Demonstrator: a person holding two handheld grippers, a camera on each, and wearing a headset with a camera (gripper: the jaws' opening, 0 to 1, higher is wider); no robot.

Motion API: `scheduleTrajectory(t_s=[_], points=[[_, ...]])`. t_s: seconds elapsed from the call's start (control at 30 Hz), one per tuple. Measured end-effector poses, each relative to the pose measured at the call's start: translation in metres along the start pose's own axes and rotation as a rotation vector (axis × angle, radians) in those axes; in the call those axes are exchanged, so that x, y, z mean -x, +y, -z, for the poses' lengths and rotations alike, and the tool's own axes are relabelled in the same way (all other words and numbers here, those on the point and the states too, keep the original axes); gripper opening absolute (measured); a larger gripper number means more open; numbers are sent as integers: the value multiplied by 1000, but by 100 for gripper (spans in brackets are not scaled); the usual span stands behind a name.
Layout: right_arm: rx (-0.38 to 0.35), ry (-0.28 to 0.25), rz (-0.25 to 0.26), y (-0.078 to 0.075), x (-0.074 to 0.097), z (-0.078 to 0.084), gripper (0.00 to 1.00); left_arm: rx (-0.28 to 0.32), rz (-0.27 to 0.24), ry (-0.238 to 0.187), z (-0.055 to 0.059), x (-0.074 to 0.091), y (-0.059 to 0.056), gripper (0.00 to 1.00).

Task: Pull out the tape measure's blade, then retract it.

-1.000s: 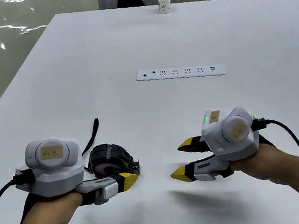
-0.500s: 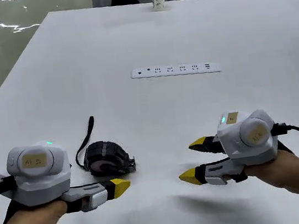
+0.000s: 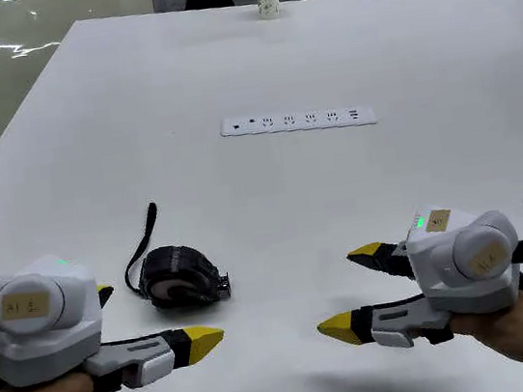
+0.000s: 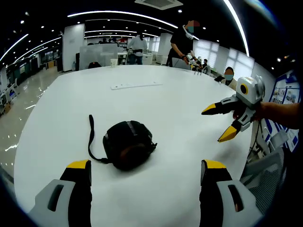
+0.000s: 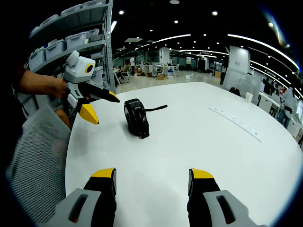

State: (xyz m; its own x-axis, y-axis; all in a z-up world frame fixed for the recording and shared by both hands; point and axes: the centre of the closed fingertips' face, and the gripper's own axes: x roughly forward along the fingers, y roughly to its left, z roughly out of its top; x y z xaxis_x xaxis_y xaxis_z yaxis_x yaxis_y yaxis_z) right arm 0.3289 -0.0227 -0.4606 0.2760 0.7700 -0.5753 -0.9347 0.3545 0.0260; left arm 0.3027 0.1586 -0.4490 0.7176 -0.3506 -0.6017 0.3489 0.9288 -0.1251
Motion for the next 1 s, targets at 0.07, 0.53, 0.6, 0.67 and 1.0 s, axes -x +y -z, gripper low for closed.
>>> scheduleTrajectory(t_s=[0.07,0.53,0.6,0.67,1.0], points=[[-6,-4,9,1,3,2,61,-9,4,-12,0,3,-1,94],[-54,-63,66,9,21,6,75,-81,22,-53,1,21,-13,99],[-57,-62,70,11,23,9,77,-91,31,-60,1,23,-15,99],[-55,-62,73,14,25,12,79,-103,39,-65,1,25,-18,99],[-70,-80,97,19,35,18,90,-85,57,-97,4,34,-24,99]])
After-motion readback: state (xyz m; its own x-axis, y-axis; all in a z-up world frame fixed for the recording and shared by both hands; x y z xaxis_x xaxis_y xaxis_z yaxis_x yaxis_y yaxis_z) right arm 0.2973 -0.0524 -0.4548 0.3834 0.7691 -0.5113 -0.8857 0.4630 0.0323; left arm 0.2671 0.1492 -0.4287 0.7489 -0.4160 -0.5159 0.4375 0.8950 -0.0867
